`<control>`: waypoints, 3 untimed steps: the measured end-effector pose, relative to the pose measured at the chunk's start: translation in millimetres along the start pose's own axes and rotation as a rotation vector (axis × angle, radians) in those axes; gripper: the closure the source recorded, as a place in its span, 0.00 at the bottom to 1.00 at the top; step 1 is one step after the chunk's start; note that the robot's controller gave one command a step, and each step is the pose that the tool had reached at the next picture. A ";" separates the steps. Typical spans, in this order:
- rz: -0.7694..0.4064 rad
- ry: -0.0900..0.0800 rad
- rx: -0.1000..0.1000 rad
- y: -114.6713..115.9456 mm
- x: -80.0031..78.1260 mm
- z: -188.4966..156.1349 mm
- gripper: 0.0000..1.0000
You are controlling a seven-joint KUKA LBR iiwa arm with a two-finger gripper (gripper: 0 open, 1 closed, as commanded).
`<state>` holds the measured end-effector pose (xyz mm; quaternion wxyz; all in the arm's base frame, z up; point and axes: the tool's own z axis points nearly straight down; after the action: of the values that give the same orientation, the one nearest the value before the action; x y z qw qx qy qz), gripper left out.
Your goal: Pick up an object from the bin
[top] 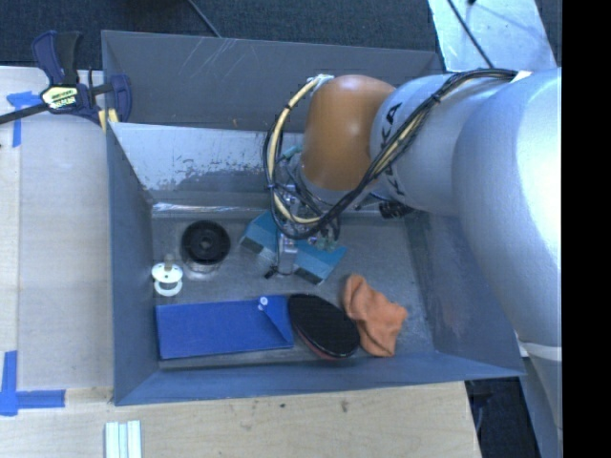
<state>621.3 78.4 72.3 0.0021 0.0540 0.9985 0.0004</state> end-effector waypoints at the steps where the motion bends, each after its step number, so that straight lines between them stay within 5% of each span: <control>1: 0.017 -0.001 0.000 -0.5 5.3 -18.6 0.00; 2: 0.018 -0.001 0.000 0.6 -2.9 -20.8 0.00; 3: -0.140 0.004 -0.002 14.6 4.0 1.0 1.00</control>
Offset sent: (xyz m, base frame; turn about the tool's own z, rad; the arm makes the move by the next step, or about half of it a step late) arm 0.0053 -0.0002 0.0156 0.0182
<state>618.9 93.3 71.4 0.0000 -0.0161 0.9999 0.0012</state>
